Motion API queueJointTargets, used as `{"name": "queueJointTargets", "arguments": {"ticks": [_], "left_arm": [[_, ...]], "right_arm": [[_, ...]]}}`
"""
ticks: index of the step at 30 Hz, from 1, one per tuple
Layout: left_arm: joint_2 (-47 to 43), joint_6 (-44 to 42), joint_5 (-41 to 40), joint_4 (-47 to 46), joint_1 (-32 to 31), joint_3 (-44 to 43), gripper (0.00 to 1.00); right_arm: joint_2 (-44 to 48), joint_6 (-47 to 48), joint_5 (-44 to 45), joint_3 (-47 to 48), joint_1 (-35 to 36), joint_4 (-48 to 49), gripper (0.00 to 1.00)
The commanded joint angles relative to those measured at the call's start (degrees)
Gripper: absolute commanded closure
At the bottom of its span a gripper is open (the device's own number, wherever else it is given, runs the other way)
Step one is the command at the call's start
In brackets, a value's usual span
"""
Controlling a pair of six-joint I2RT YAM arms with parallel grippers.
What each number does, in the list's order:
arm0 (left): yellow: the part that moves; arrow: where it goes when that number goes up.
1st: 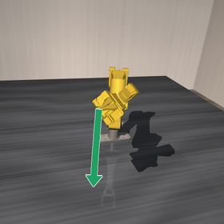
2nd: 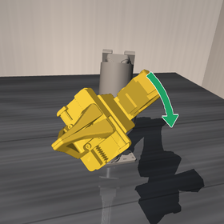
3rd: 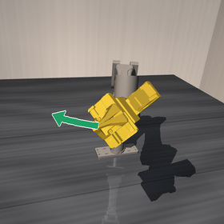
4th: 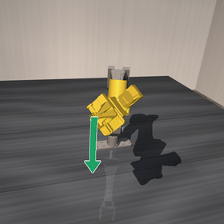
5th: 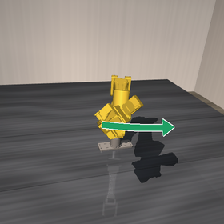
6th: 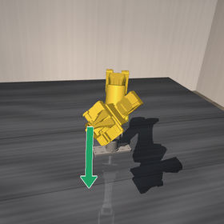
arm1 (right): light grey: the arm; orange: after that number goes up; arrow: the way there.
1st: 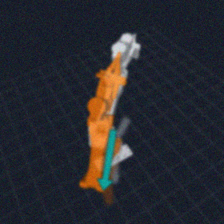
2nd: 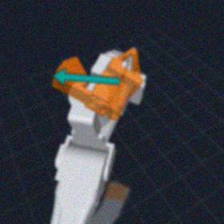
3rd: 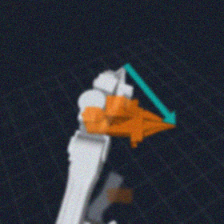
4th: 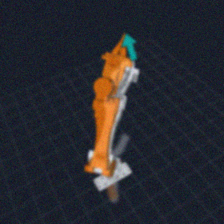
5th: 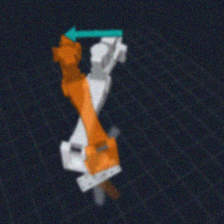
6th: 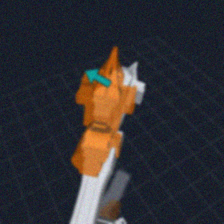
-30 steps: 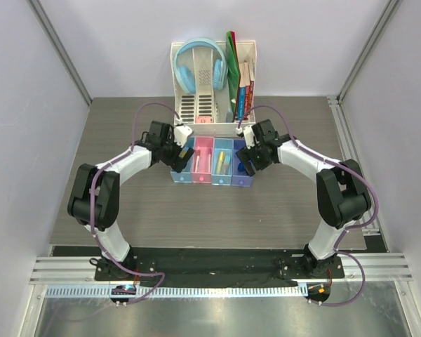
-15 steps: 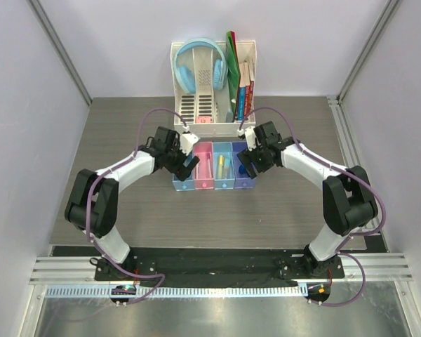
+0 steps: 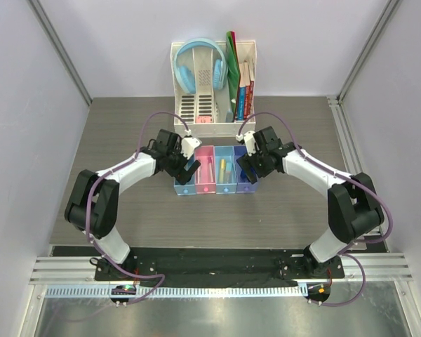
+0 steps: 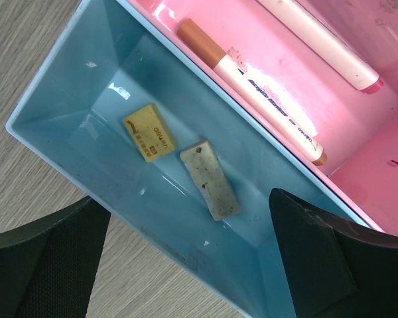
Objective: Sort the stationery into containers
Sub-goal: Move the storage box to the center of the board, then reset both arms
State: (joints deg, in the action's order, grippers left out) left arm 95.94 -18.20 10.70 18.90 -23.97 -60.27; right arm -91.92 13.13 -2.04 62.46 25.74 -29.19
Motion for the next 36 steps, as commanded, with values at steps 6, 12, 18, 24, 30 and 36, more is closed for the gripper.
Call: {"name": "queueJointTargets", "arguments": {"ticks": [6, 12, 18, 24, 30, 36], "left_arm": [[-2.42, -0.17, 0.82, 0.79, -0.29, -0.55, 0.00], [-3.83, -1.05, 0.29, 2.46, -0.29, -3.09, 0.00], [-6.90, -1.32, -0.06, 4.92, -0.29, -6.87, 0.00], [-12.86, -1.23, -2.43, 8.61, -0.20, -11.09, 0.00], [-21.57, 1.75, -4.29, 11.33, 3.12, -8.04, 0.00], [-35.80, 4.30, -1.05, 7.13, 12.77, 4.08, 0.00]], "right_arm": [[3.68, -0.03, 1.16, -1.64, 1.42, -0.60, 0.20], [4.64, 1.81, 4.65, -0.15, 1.42, -1.13, 0.14], [7.19, 3.57, 6.26, 4.60, 1.42, -2.71, 0.00], [10.18, 3.40, 8.54, 10.66, 1.42, -6.23, 0.00], [14.65, 2.61, 7.67, 8.93, -0.16, -9.92, 0.00], [27.11, 2.26, -2.16, 0.23, -7.62, -5.80, 0.01]]}}
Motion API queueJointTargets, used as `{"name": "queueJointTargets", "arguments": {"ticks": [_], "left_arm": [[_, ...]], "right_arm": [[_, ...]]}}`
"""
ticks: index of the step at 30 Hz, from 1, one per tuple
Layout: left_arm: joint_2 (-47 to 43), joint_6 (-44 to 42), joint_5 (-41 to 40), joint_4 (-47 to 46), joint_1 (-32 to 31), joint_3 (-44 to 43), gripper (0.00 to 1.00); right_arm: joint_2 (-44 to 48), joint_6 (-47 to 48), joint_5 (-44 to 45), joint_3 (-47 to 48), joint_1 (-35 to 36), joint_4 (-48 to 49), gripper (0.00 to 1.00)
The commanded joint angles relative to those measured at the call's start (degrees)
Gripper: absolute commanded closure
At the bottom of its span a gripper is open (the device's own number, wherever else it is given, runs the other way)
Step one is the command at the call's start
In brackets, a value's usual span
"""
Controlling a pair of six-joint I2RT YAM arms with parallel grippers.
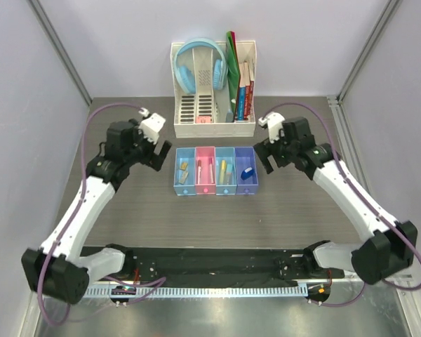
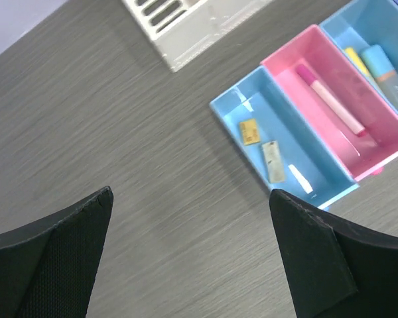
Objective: Sort the stationery into containers
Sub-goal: Reset both arms
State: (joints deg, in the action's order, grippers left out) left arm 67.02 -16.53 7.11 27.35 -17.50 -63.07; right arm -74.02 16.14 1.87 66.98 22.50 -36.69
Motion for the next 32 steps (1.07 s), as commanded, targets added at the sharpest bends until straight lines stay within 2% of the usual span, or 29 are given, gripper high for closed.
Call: {"name": "queueJointTargets", "arguments": {"ticks": [1, 5, 12, 32], "left_arm": [[-8.65, 4.21, 3.34, -2.99, 8.16, 8.30, 0.00], [-13.76, 6.78, 8.43, -4.85, 16.77, 12.44, 0.00], [-13.32, 8.19, 17.31, -4.24, 26.46, 13.15, 0.01], [-13.32, 8.45, 20.92, -3.80, 26.99, 13.59, 0.00]], "right_arm": [[11.07, -0.93, -6.35, -5.01, -5.18, 2.84, 0.01], [17.50, -1.02, -7.40, -8.61, -8.96, 5.13, 0.00], [21.55, -0.67, -11.44, -11.43, -13.36, 6.10, 0.00], [20.49, -0.15, -14.35, -11.79, -13.45, 5.75, 0.00]]}}
